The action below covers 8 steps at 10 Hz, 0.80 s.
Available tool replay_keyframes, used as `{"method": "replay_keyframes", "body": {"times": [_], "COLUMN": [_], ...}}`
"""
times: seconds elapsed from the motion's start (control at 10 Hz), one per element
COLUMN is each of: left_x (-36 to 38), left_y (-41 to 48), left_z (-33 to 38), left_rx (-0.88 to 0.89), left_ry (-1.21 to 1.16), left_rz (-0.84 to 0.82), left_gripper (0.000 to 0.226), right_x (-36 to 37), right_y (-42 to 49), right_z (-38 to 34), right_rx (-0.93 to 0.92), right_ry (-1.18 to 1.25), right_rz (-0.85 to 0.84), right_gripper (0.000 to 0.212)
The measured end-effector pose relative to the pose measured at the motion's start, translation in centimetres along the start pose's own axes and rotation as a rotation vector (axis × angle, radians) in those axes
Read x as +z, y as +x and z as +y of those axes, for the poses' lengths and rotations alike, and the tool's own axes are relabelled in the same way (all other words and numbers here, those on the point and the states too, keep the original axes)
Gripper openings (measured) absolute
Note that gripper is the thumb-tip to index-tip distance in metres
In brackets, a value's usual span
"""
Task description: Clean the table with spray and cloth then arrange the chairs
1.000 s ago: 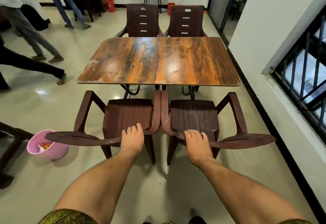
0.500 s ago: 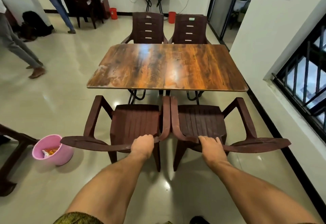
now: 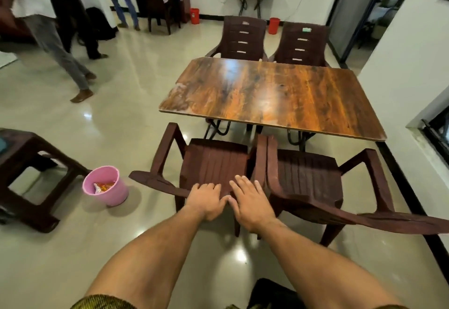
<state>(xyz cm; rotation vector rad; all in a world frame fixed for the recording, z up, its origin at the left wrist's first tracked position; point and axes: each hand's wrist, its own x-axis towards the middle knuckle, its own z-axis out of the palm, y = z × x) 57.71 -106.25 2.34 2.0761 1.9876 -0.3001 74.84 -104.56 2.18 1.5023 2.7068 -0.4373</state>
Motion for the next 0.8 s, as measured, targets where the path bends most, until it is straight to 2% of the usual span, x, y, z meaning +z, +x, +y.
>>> {"method": "replay_keyframes", "body": {"times": [0.1,0.2,0.3,0.5,0.6,0.8], "left_x": [-0.2,-0.4,-0.6,-1.6,-1.8,-2.1], "left_y": [-1.1,-1.8,-1.5,0.5,2.1,5.7], "left_z": [-3.7,-8.3,-12.5,-19.9,-23.1,-27.8], "left_rx": [-0.063,-0.151,-0.226,-0.271,-0.255,-0.169], "left_ry": [-0.006,-0.014,-0.033,-0.033,-0.073,-0.125], "left_rz": [-0.012,-0.020,-0.052,-0.153,-0.241,-0.255], "left_gripper": [0.059,0.060,0.065,0.058,0.057,0.054], "right_x": [0.7,0.7,0.8,2.2,3.0,4.6], "right_y": [2.5,5.8,9.2,15.8,19.1,24.2], "right_z": [-3.4,-6.1,-8.7,-14.4,-16.4,-19.2], "right_rx": [-0.050,-0.106,-0.149,-0.157,-0.138,-0.019], "right_ry": [-0.011,0.000,0.027,0.174,0.208,0.210], "right_rz": [-0.038,-0.104,-0.160,-0.189,-0.210,-0.208], "right_gripper": [0.081,0.084,0.068,0.064,0.060,0.060]}}
